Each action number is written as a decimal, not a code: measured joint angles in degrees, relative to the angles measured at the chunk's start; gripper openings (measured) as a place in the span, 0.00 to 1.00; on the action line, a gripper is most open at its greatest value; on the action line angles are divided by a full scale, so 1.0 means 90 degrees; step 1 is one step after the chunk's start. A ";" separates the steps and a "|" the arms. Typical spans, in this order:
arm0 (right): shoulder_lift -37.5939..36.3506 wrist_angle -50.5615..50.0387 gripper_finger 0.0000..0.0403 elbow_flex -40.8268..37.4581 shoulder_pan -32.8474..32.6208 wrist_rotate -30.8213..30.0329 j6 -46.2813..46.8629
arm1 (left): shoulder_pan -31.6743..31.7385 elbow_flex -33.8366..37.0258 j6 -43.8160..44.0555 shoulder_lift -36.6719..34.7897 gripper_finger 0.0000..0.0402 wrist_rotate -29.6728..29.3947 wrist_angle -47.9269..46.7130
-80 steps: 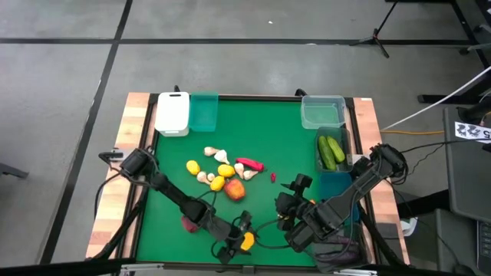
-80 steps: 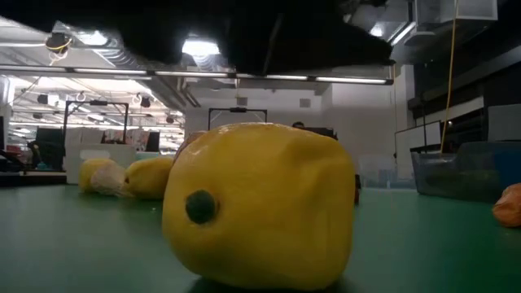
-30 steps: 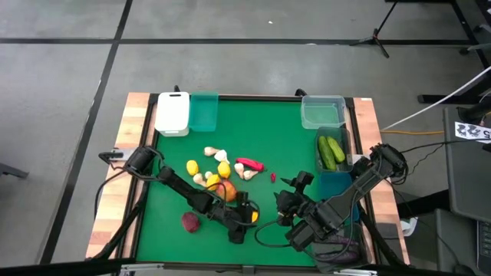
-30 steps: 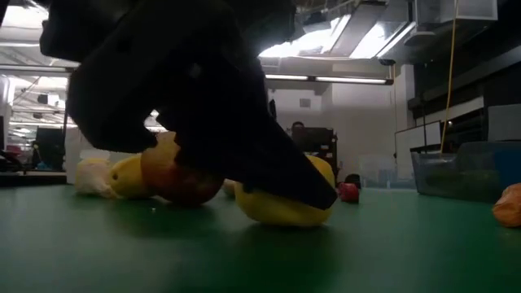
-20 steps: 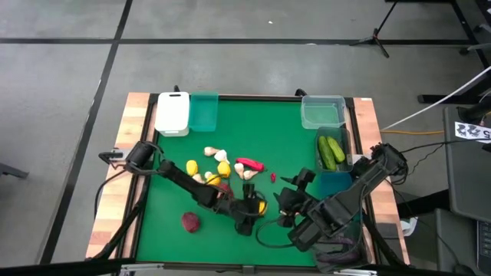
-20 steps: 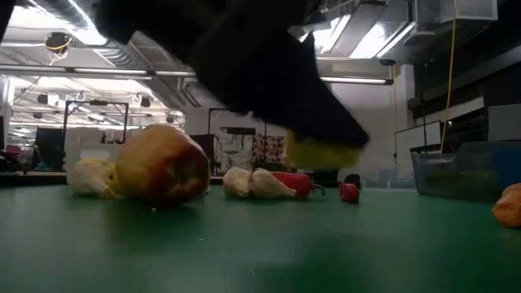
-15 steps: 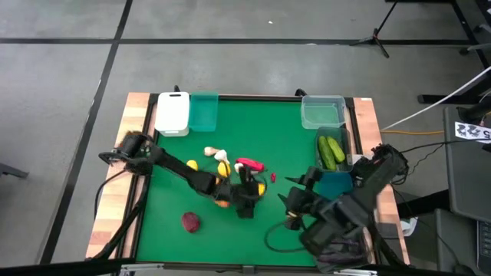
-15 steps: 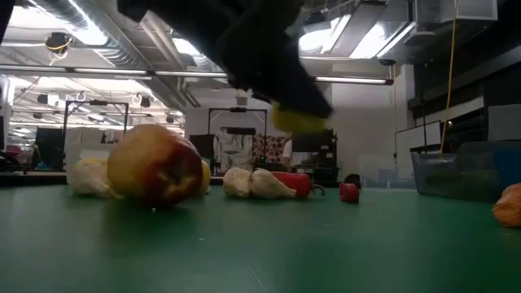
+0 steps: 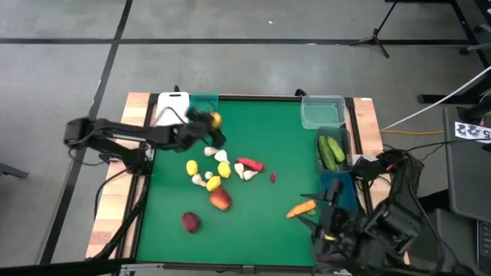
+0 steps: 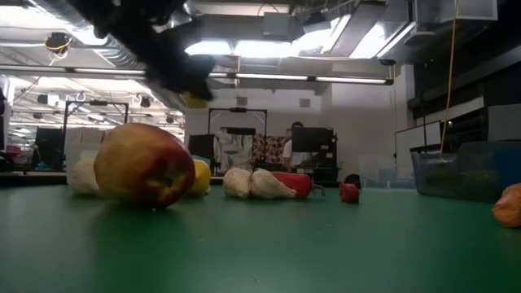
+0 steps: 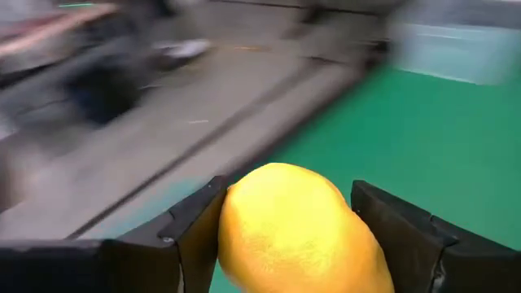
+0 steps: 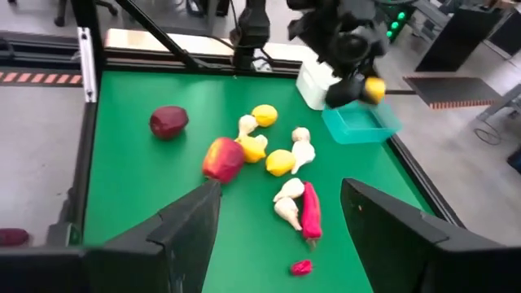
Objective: Sort produce into baskets
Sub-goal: Put the yellow lemon into the white bin
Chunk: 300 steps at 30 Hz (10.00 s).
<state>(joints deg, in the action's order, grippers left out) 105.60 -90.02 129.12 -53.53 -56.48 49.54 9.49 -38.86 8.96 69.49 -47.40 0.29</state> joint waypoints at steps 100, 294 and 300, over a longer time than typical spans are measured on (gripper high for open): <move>0.0063 0.0061 0.64 -0.1906 0.0450 -0.0101 0.0685 | -0.4295 0.0197 0.8961 0.2130 0.51 0.0552 -0.3840; 0.0655 0.9227 0.55 -0.3665 0.6251 0.5406 -0.2127 | -0.4933 -0.0641 0.2787 -0.2660 0.84 -0.2046 -0.4883; 0.1252 1.0841 0.55 -0.3650 0.6708 0.6264 -0.2108 | -0.4814 -0.0131 0.3536 -0.3064 0.84 -0.2967 -0.5030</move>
<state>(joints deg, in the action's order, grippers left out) 116.87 7.55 96.27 6.84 -0.10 30.57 -33.84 -40.04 40.79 41.91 -74.10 -44.97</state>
